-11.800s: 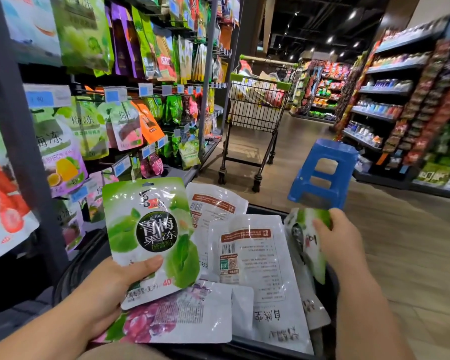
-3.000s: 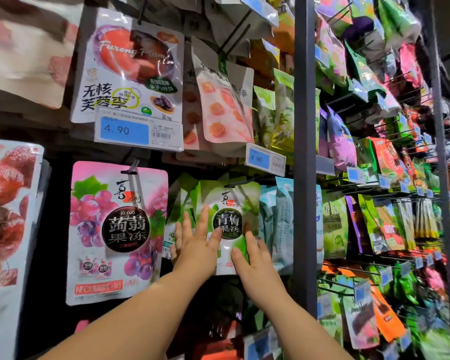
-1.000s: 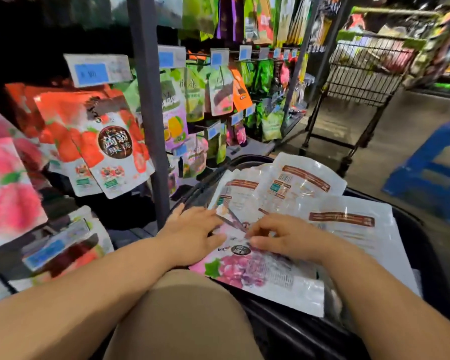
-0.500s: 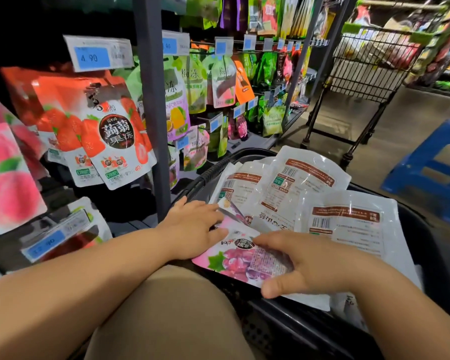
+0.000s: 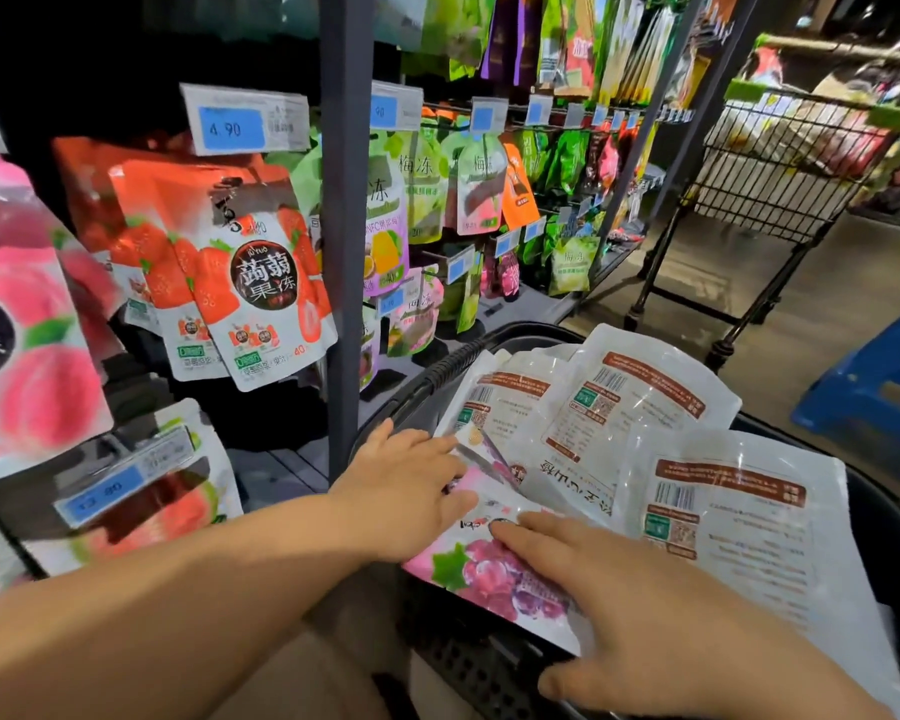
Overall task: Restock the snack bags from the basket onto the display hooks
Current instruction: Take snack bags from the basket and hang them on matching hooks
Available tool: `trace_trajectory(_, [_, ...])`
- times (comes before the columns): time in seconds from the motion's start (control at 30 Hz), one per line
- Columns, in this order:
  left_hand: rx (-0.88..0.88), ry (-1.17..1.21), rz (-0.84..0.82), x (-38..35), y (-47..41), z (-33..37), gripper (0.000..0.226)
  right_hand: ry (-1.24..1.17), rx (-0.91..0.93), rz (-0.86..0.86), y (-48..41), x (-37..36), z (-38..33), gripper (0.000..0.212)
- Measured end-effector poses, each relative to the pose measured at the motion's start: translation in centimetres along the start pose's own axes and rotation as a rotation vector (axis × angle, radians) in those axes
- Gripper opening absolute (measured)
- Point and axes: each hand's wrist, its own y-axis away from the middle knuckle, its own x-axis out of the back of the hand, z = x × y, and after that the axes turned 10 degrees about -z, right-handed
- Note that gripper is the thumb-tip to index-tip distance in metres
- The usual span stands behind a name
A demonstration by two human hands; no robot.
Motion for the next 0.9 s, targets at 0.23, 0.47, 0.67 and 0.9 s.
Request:
trace_trajectory(0.23, [-0.033,0.134,0.136,-0.5,0.0,-0.7,0.039,-0.012,0.057,0.073,-0.8,-0.3,1.1,0.055])
trace_trajectory(0.47, [-0.05,0.3,0.181,-0.6,0.0,-1.7,0.057,-0.28,0.158,0.223,-1.6,0.3,3.7,0.038])
trace_trajectory(0.67, [-0.07,0.666,0.335,-1.0,0.0,-1.9,0.068,-0.844,0.244,0.501,-1.1,1.4,5.9,0.028])
trace_trajectory(0.9, [-0.157,0.833,0.257,-0.3,0.7,0.8,0.061,-1.435,0.231,0.629,-2.0,2.1,3.9,0.035])
